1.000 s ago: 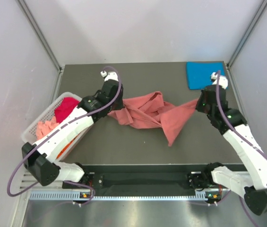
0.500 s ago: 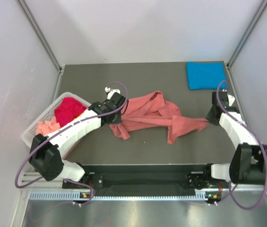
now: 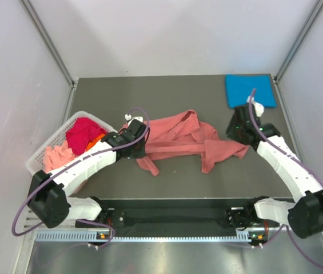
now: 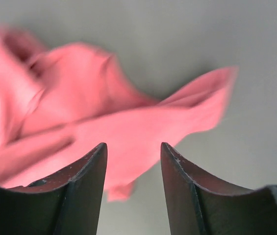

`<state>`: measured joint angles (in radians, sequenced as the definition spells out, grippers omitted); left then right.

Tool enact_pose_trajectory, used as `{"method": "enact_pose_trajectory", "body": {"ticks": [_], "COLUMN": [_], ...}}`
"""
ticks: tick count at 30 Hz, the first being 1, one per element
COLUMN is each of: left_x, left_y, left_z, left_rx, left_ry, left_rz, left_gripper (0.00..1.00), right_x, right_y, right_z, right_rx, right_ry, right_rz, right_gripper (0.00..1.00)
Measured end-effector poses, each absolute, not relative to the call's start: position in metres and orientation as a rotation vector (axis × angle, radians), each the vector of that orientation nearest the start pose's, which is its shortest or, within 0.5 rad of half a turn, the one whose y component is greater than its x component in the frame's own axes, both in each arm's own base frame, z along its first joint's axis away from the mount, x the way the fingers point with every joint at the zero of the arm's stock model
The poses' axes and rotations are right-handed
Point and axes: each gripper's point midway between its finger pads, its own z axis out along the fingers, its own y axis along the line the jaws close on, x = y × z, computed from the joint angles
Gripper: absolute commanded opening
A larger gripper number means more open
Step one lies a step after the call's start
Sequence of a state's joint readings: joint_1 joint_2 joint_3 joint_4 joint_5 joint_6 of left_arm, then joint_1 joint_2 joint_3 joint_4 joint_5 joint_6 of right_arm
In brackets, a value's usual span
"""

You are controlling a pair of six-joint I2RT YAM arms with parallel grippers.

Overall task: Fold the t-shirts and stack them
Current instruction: Flatten the tshirt out

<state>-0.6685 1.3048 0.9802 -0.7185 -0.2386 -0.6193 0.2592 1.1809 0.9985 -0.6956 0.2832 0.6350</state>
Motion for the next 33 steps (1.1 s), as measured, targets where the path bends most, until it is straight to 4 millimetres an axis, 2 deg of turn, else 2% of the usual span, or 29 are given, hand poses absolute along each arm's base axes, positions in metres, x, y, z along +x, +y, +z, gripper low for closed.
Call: {"method": "enact_pose_trajectory", "body": {"ticks": [2, 6, 9, 13, 18, 26, 29, 30, 33], "left_x": [0.245, 0.244, 0.241, 0.236, 0.237, 0.237, 0.237, 0.237, 0.237], "left_y": [-0.174, -0.18, -0.181, -0.18, -0.182, -0.183, -0.183, -0.183, -0.183], "left_z": [0.115, 0.118, 0.119, 0.117, 0.119, 0.119, 0.119, 0.119, 0.119], "left_rx": [-0.016, -0.01, -0.005, -0.002, 0.0, 0.001, 0.001, 0.0, -0.002], "left_ry": [2.573, 2.56, 2.556, 2.556, 2.55, 2.547, 2.547, 2.548, 2.548], "left_rz": [-0.203, -0.256, -0.282, -0.298, -0.318, -0.324, -0.324, -0.324, -0.324], "left_gripper": [0.0, 0.0, 0.0, 0.0, 0.0, 0.0, 0.0, 0.0, 0.0], "right_x": [0.298, 0.308, 0.322, 0.337, 0.344, 0.327, 0.319, 0.317, 0.313], "right_y": [0.087, 0.128, 0.147, 0.161, 0.164, 0.151, 0.147, 0.146, 0.14], "right_z": [0.157, 0.138, 0.118, 0.099, 0.079, 0.058, 0.05, 0.048, 0.046], "right_rx": [0.497, 0.378, 0.322, 0.276, 0.257, 0.251, 0.247, 0.247, 0.249], "right_ry": [2.364, 2.441, 2.496, 2.536, 2.572, 2.631, 2.652, 2.655, 2.656], "right_rz": [0.119, 0.087, 0.012, -0.085, -0.176, -0.262, -0.278, -0.283, -0.315], "right_gripper": [0.49, 0.49, 0.49, 0.49, 0.49, 0.48, 0.37, 0.28, 0.15]}}
